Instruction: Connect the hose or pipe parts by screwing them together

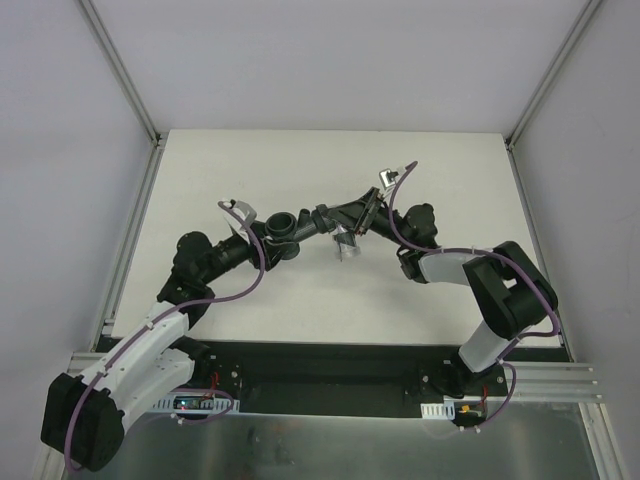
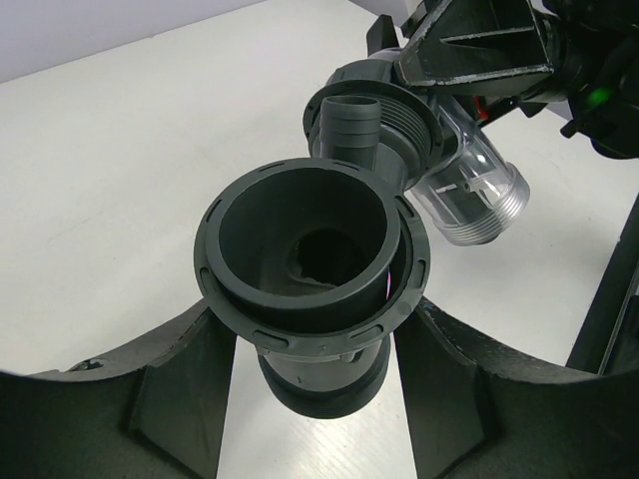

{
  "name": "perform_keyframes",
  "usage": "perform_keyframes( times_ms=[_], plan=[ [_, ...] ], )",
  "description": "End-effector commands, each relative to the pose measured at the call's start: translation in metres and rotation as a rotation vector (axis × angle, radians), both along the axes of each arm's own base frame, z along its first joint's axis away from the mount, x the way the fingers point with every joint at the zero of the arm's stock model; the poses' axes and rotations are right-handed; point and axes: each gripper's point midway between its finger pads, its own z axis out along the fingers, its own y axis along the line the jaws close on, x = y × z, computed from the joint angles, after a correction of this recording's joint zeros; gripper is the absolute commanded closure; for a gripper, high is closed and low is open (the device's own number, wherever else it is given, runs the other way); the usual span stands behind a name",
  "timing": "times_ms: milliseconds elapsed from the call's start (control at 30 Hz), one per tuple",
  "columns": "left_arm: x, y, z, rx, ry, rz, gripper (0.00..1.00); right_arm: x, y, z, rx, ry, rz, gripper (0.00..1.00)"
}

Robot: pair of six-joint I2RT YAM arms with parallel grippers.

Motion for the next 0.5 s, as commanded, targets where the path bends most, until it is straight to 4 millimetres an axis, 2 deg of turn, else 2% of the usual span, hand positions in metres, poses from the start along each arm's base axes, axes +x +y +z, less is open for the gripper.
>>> perform_keyframes(
  times_ms=[0,67,200,333,467],
  plan=[
    [-0.045,-0.031,0.031,0.0,-0.113,-0.297,1.0,-0.004,-0.004,0.048,0.121,-0.163,-0.046,0.99],
    [-0.048,-0.03,0.029,0.013,-0.133,-0.307,1.0,-0.003,-0.006,0.047,0.122,-0.153,-0.05,0.99],
    [-0.06,-0.03,0.025,0.096,-0.336,-0.354,1.0,-0.004,-0.007,0.048,0.129,-0.141,-0.035,0.99],
    [-0.055,-0.028,0.031,0.151,-0.424,-0.33,1.0,-0.008,-0.006,0.044,0.129,-0.113,-0.011,0.99],
    [-0.054,-0.034,0.024,0.234,-0.47,-0.375,1.0,-0.011,-0.006,0.041,0.122,-0.104,-0.001,0.99]
  ],
)
